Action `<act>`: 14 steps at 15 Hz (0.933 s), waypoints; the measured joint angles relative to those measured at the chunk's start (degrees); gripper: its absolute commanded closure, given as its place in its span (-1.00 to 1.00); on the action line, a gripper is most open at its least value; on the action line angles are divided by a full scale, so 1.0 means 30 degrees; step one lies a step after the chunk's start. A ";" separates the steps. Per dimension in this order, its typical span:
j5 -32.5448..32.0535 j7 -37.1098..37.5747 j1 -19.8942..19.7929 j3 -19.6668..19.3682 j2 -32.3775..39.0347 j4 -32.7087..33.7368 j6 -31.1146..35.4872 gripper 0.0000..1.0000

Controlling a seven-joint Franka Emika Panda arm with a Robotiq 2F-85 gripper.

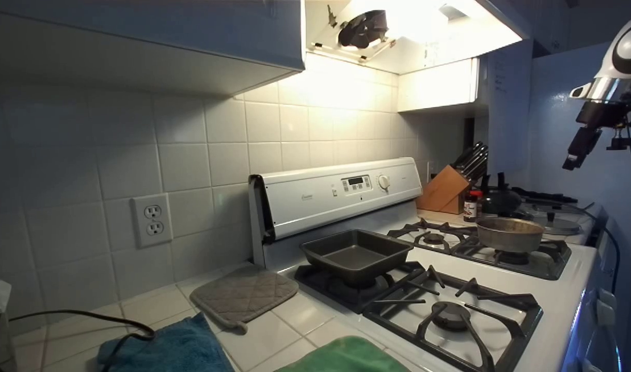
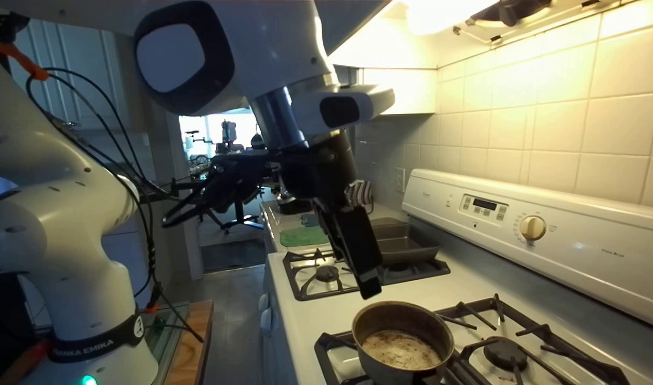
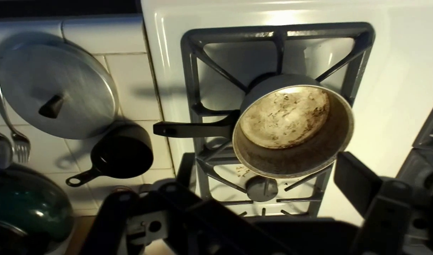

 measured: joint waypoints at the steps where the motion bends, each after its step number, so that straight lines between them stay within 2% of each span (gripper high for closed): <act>1: 0.0056 0.0454 -0.0087 0.0000 0.0510 0.0250 0.0114 -1.00; 14: 0.0806 0.4272 -0.1399 0.0214 0.7199 0.5260 0.0290 -1.00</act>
